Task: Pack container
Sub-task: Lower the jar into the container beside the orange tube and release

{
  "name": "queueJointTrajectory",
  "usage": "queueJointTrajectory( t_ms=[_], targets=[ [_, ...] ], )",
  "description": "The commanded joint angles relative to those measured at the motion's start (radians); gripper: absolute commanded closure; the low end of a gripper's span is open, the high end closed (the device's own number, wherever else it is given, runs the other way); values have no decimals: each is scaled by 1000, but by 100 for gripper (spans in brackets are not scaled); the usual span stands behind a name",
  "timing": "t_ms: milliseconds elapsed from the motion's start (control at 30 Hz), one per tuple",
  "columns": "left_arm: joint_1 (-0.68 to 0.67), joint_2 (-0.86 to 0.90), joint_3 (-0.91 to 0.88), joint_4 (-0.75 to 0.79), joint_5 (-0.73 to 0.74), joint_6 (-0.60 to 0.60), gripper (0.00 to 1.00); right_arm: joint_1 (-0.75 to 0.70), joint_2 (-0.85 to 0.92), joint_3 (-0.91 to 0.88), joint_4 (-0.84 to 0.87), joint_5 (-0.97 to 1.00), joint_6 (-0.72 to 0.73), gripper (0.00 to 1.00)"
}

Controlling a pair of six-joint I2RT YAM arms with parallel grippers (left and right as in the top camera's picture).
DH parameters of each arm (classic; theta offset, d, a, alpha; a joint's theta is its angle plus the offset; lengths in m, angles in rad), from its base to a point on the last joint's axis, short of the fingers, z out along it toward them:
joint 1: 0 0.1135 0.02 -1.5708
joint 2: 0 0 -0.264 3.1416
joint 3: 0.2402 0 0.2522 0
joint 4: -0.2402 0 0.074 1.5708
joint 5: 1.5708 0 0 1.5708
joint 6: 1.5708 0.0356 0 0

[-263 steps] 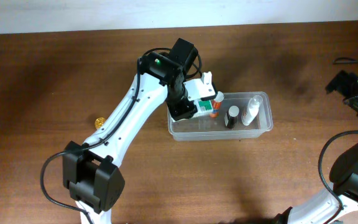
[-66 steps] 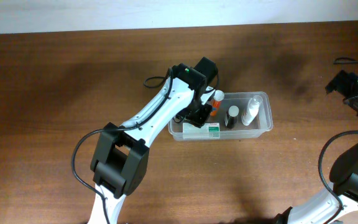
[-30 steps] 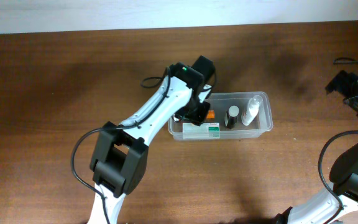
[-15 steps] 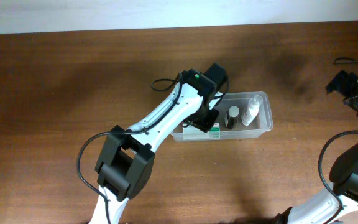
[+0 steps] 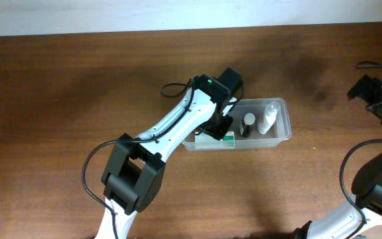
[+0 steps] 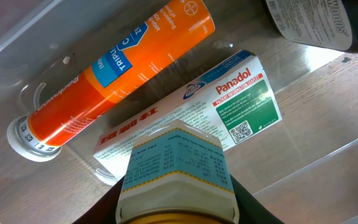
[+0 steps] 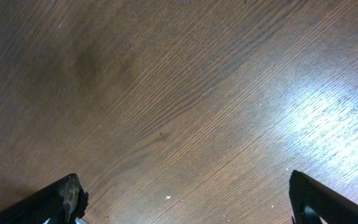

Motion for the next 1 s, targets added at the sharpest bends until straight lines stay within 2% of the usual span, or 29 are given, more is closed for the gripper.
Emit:
queueJointTrajectory(
  t_ms=[0,133,167,200,567,700,967],
  targets=[
    [-3,7,-7,3,-14,2,64,1,-5,2,2,2,9,2],
    [-3,7,-7,2,-14,2,64,1,-5,2,2,2,9,2],
    [-3,7,-8,2,-14,2,54,1,-5,2,2,2,9,2],
    [-3,7,-8,2,-14,2,53,1,-5,2,2,2,9,2],
    [-5,7,-8,3,-15,3,52,1,-5,2,2,2,9,2],
    [1,6,0,10,-23,5,47,1,-5,2,2,2,9,2],
    [24,-32,158,-81,-82,13,34,1,-5,2,2,2,9,2]
  ],
)
